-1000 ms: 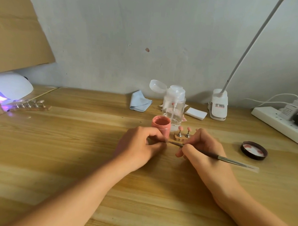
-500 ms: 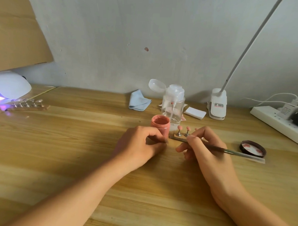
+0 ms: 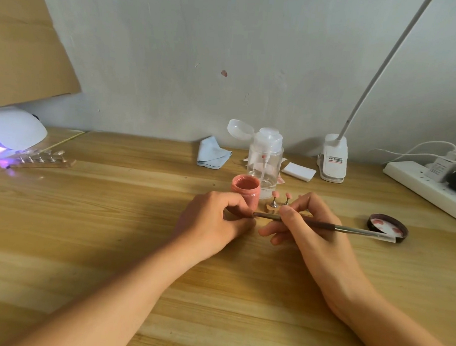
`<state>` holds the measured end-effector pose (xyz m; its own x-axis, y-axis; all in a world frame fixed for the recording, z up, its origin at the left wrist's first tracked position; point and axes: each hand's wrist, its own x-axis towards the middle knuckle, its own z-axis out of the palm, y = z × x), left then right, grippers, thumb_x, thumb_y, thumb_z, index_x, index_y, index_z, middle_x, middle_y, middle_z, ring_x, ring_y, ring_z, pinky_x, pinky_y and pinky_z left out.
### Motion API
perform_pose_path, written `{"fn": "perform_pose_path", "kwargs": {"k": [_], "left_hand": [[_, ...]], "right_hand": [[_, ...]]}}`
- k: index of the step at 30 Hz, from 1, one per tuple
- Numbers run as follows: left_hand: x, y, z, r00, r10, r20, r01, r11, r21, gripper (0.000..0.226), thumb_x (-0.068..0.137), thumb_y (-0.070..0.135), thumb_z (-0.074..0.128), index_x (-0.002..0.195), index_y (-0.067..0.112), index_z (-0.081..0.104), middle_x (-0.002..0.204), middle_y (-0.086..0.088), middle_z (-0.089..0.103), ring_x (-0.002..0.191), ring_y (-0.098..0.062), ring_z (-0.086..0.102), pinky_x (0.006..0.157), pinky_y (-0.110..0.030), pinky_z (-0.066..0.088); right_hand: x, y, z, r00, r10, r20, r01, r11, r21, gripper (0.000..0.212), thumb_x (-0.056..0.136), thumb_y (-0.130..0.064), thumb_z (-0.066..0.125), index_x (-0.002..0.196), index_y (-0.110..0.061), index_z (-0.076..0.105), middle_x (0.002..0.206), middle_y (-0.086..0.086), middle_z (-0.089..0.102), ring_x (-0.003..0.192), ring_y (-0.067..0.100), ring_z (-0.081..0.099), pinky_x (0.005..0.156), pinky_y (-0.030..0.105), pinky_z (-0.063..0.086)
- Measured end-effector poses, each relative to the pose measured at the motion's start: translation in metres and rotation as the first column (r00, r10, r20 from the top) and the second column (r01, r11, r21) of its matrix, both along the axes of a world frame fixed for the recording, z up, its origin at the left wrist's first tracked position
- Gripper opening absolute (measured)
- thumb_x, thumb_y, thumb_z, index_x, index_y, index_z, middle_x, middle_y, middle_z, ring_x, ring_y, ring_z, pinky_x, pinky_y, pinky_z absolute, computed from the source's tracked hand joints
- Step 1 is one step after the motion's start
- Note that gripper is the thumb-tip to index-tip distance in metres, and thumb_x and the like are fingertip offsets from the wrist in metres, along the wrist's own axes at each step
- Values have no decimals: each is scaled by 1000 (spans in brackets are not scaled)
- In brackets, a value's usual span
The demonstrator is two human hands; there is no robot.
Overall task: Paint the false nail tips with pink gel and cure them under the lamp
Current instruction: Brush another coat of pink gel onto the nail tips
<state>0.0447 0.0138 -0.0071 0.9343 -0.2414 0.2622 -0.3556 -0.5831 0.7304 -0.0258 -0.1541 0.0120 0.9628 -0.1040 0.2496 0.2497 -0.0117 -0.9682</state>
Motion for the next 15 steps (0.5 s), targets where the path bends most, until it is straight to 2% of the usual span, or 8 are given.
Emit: {"fn": "perform_pose_path", "kwargs": {"k": [2,5,7,10,13,15], "left_hand": [[0,0,0,1000,4,-1,-4,1000,1,13,76,37,82,74,42,69,75,29,67,49,10,48,53,-22,31],[-1,0,0,1000,6,5,-6,1000,15,15,76,36,82,70,39,69,55,34,56,44,11,46,43,-13,25],[-2,0,1,1000,1,5,-1,1000,5,14,77,35,82,71,36,70,49,34,52,41,9,45,41,-13,28],[-2,0,1,1000,-4,2,4,1000,-3,12,77,36,82,73,36,71,53,33,56,41,8,45,43,-12,22],[-1,0,0,1000,-3,-2,3,1000,-16,12,77,35,82,73,38,71,66,32,63,46,10,47,49,-19,27],[-2,0,0,1000,-9,4,9,1000,-16,13,77,33,82,73,36,70,60,32,60,44,10,46,46,-15,26]], "right_hand": [[1,0,0,1000,0,2,0,1000,-6,17,99,-9,53,85,-1,47,72,14,74,60,14,65,60,17,51],[2,-1,-2,999,-33,-18,33,999,-29,17,98,-7,53,83,-3,46,70,13,74,58,15,63,59,16,50],[2,-2,-2,997,-75,-25,75,997,-15,18,97,-5,53,80,-5,46,66,14,72,54,12,59,56,15,48],[2,-3,0,994,-103,-27,104,994,41,18,96,-5,53,79,-6,45,65,14,72,53,12,58,54,15,48],[0,-1,0,999,-40,-21,41,999,30,16,98,-8,53,85,-1,45,70,15,73,59,14,63,60,19,52],[0,0,0,999,-37,-24,36,999,-11,16,98,-6,53,85,0,46,69,15,73,58,14,62,59,18,51]]}}
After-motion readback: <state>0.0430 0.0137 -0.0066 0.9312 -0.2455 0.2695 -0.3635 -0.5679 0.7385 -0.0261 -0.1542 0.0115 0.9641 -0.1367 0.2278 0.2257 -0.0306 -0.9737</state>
